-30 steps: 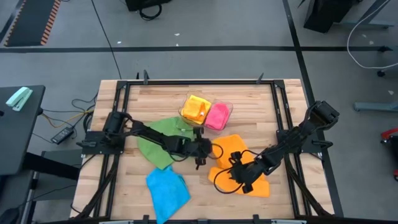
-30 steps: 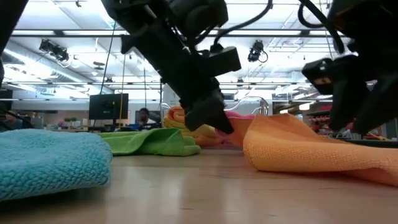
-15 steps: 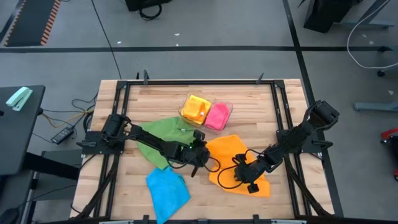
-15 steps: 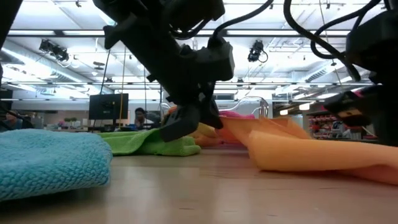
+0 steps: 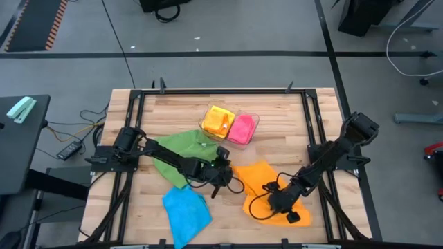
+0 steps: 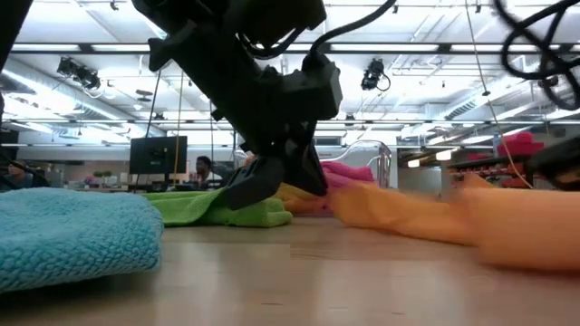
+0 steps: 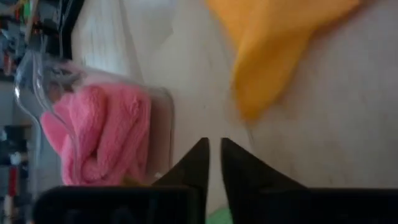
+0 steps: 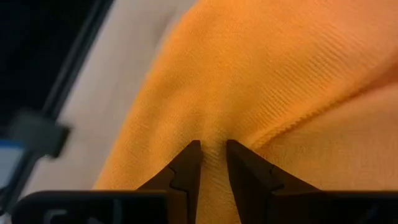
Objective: Fold microfiber towels
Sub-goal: Fold the orange microfiber cloth
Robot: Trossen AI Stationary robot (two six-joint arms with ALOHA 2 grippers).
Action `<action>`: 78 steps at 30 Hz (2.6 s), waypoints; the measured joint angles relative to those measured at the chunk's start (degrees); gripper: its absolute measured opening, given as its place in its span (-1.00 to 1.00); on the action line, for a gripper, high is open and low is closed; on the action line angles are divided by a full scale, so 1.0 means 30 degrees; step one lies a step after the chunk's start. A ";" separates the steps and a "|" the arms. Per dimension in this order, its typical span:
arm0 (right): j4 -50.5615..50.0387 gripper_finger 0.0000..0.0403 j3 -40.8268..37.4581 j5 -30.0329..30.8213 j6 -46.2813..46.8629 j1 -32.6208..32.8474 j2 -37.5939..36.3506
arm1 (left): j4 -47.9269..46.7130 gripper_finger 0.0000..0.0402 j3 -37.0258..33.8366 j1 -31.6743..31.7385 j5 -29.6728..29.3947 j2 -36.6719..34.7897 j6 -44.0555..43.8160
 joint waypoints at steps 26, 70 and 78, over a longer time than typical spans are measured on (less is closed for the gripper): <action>-0.8964 -0.57 0.4645 0.7296 -0.3318 -0.0527 0.0051 | 0.4833 -0.27 0.0000 0.0782 0.7726 -0.0036 -0.5422; -0.0371 -0.57 0.2861 0.3330 -0.5816 -0.0895 0.0004 | 0.7184 -0.58 0.0000 -0.0196 1.0761 -0.0036 -0.5810; 0.1789 -0.57 0.2849 0.3338 -0.5339 -0.0224 0.3014 | 0.6340 -0.61 0.0000 0.0115 1.0665 -0.0044 -0.5905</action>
